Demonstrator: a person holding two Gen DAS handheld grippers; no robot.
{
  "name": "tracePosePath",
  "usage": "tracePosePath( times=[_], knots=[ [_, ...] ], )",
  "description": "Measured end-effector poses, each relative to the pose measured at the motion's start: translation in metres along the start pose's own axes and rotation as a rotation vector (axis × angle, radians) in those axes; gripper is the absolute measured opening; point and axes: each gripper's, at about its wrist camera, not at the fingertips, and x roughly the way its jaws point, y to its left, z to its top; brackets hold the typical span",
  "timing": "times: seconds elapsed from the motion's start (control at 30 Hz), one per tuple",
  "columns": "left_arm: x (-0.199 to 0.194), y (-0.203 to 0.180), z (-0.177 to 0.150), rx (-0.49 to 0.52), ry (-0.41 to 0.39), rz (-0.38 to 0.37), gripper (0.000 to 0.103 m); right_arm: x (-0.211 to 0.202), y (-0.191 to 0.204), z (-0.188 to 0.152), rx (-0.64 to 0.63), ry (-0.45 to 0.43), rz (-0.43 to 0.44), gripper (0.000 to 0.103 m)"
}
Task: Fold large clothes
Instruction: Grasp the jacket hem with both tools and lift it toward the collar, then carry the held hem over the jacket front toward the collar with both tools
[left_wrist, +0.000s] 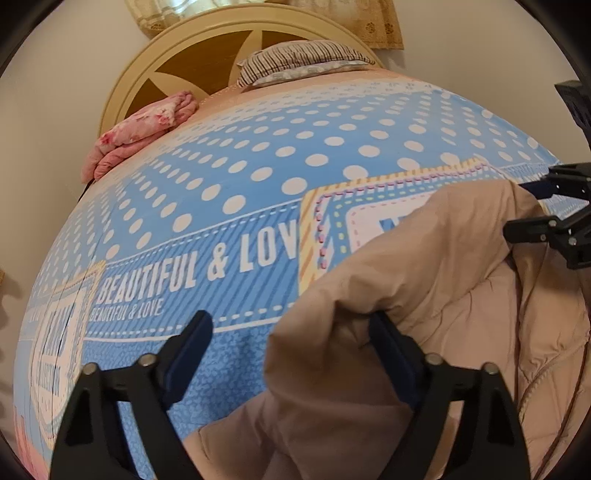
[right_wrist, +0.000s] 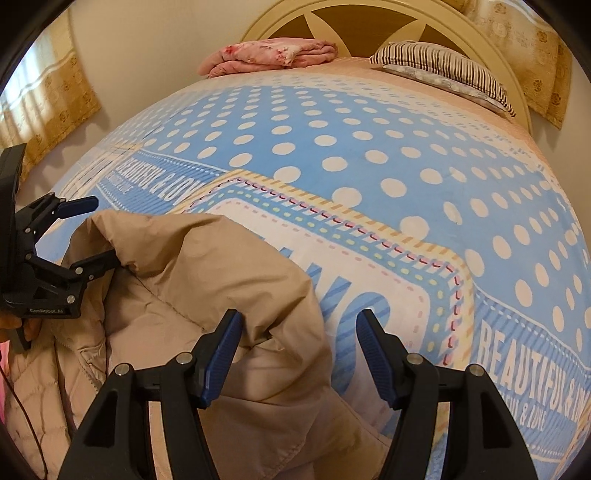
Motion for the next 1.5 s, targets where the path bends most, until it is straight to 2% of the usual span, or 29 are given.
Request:
tracePosePath(
  times=[0.1, 0.23, 0.27, 0.33, 0.47, 0.63, 0.73, 0.93, 1.03, 1.1, 1.2, 1.3, 1.37, 1.43, 1.47, 1.5],
  knots=[
    [0.000, -0.004, 0.001, 0.012, 0.001, -0.019, 0.071, 0.001, 0.003, 0.001, -0.020, 0.005, 0.019, 0.042],
    [-0.003, -0.010, 0.003, 0.040, -0.002, -0.040, 0.027, -0.001, 0.011, 0.000, -0.066, -0.004, 0.003, 0.021],
    [-0.006, -0.011, 0.003, 0.047, -0.005, -0.033, 0.021, -0.004, 0.013, 0.000, -0.076, -0.012, -0.003, 0.018],
    [-0.012, -0.011, 0.004, 0.054, -0.015, -0.023, 0.015, -0.010, 0.016, -0.001, -0.090, -0.024, -0.021, 0.010],
    [-0.034, -0.011, 0.001, 0.081, -0.063, -0.017, 0.010, -0.030, 0.024, -0.006, -0.129, -0.066, -0.057, 0.005],
    [-0.057, -0.013, -0.010, 0.140, -0.114, 0.006, 0.009, -0.057, 0.037, -0.021, -0.174, -0.113, -0.060, 0.002],
    [-0.057, -0.012, -0.022, 0.169, -0.111, 0.023, 0.009, -0.071, 0.049, -0.036, -0.225, -0.135, -0.056, 0.001],
    [-0.061, -0.007, -0.045, 0.169, -0.093, -0.014, 0.008, -0.072, 0.058, -0.068, -0.296, -0.098, -0.089, 0.001],
    [-0.065, -0.009, -0.051, 0.176, -0.080, -0.063, 0.008, -0.065, 0.060, -0.078, -0.318, -0.070, -0.108, 0.001],
    [-0.072, -0.009, -0.054, 0.165, -0.086, -0.067, 0.013, -0.062, 0.058, -0.081, -0.311, -0.064, -0.119, 0.001],
    [-0.095, 0.000, -0.058, 0.105, -0.112, -0.158, 0.017, -0.054, 0.053, -0.084, -0.304, -0.062, -0.133, 0.001],
    [-0.119, 0.005, -0.054, 0.059, -0.168, -0.212, 0.028, -0.050, 0.053, -0.089, -0.311, -0.062, -0.140, 0.001],
    [-0.132, 0.004, -0.042, 0.027, -0.228, -0.213, 0.041, -0.048, 0.057, -0.090, -0.332, -0.069, -0.155, 0.001],
    [-0.140, -0.001, -0.029, 0.003, -0.289, -0.210, 0.050, -0.047, 0.059, -0.091, -0.341, -0.072, -0.158, 0.001],
    [-0.140, -0.004, -0.024, -0.009, -0.307, -0.200, 0.059, -0.047, 0.059, -0.091, -0.341, -0.072, -0.158, 0.001],
    [-0.136, -0.010, -0.017, -0.025, -0.309, -0.200, 0.063, -0.047, 0.059, -0.091, -0.338, -0.073, -0.158, 0.001]
  ],
)
